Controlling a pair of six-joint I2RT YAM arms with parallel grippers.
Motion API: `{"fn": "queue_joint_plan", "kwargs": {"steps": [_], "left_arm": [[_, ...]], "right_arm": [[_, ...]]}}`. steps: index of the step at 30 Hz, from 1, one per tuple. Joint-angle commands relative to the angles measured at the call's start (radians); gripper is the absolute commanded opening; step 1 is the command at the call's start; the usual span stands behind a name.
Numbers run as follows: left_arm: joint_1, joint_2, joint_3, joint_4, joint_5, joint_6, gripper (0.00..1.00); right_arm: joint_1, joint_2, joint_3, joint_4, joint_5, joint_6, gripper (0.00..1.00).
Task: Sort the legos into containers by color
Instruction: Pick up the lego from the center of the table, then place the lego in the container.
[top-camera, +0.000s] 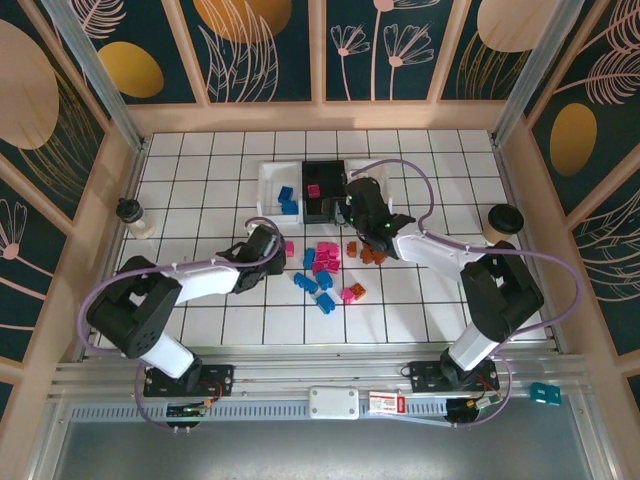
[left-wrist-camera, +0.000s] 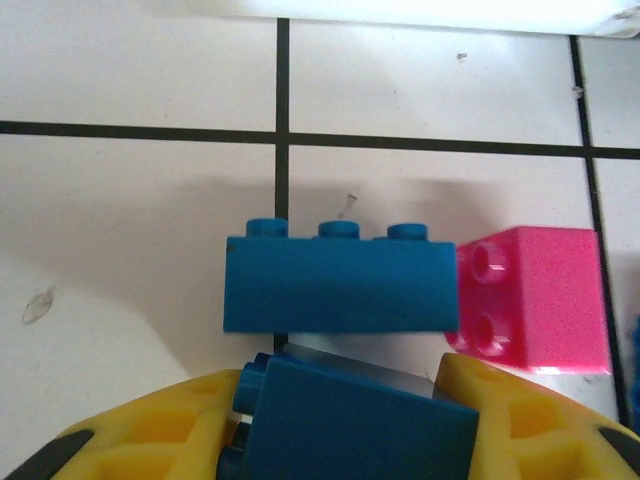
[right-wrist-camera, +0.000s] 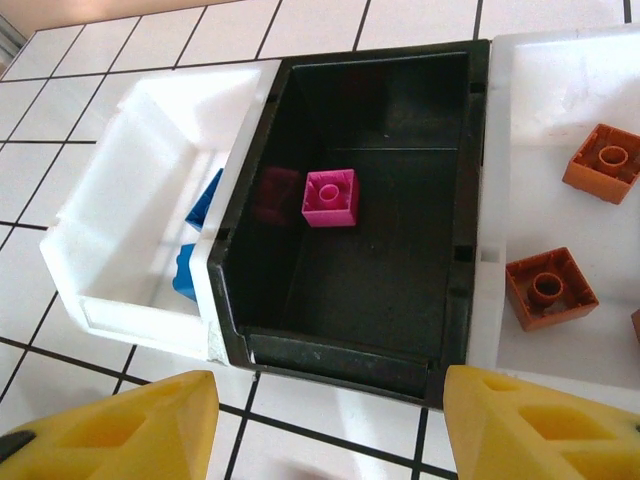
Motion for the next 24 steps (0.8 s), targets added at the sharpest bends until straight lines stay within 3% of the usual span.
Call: {"fn": "queue_joint_plan", "kwargs": {"steps": [1,4,7,19,24], "left_arm": [[-0.011,-0.137,-0.028,-0.039,0.041,-0.031,0.33],[-0.011,-0.238,0.005,-0.082,0.033,-0.041,0.34],[-0.006,-0.234,0.101,-0.106,-0.010,-0.025,0.35],[0.142,0.263,0.599,-0.089,0.040,-0.001,0.33],[0.169,0.386,0.709,-0.115,0.039,0.001,0.39]], "right_arm": [[-0.008,-0.059,-0.031,0.036,0.018,0.018,0.62],[-0.007,-0.085,-0.071,0.050,0.014,0.030,0.62],[-0.007,-0.110,-0.118,0.064,-0.001,0.049,0.62],[0.007,-0.235,-0.278,0.039,-0.017,0.087,0.62],[0.013,-0.290,-0.336,0.029,-0.047,0.103,0.62]]}}
